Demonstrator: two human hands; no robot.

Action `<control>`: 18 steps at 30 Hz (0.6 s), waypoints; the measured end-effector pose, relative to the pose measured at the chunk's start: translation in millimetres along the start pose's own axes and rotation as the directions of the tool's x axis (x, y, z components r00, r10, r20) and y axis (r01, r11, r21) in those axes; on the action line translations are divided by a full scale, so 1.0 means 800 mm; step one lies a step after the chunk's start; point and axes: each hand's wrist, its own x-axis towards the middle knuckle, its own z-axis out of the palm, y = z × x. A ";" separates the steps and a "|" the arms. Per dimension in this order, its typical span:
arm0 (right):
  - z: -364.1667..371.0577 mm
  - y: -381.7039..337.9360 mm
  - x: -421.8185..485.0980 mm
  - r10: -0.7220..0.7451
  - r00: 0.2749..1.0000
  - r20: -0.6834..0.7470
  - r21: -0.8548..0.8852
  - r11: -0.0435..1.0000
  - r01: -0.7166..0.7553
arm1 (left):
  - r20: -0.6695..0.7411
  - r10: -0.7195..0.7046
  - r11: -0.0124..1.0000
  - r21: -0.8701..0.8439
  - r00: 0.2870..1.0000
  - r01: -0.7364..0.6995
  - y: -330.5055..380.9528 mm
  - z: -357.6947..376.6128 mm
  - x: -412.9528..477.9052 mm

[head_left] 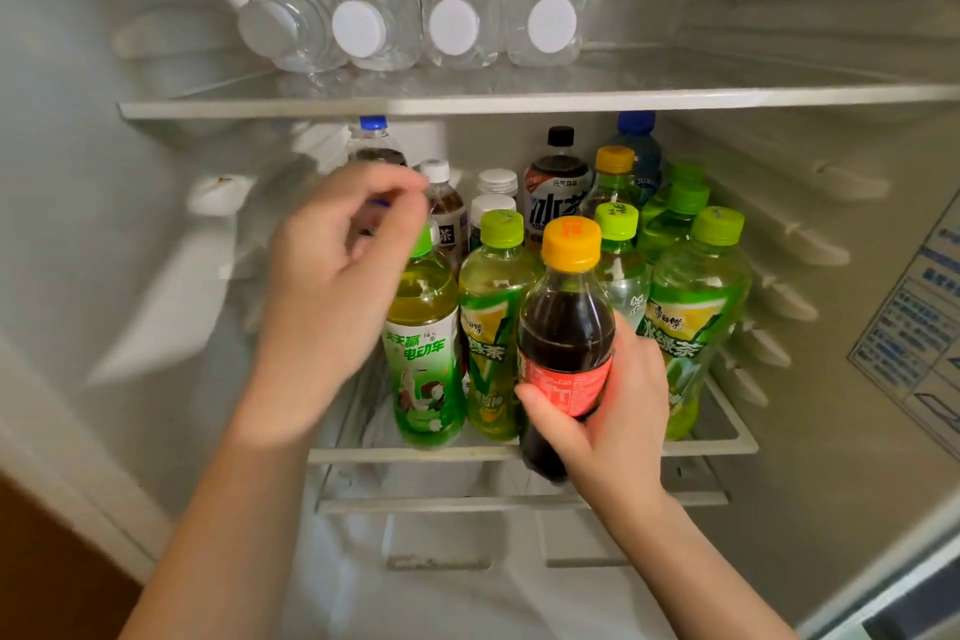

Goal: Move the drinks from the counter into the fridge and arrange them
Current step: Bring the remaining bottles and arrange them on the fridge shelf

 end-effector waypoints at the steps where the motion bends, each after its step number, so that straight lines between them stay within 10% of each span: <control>1: -0.001 -0.001 0.000 -0.010 1.000 0.002 0.014 1.000 0.010 | 0.121 0.057 0.997 0.044 0.991 -0.062 0.013 0.010 -0.004; 6: -0.002 -0.007 0.003 -0.064 0.996 0.058 0.015 0.998 0.064 | 0.473 0.094 0.956 0.202 0.876 -0.211 0.030 0.040 0.001; 18: -0.026 0.007 -0.007 -0.031 0.972 0.235 0.253 0.967 -0.030 | 0.346 0.320 0.732 0.500 0.882 -0.462 0.034 0.043 0.012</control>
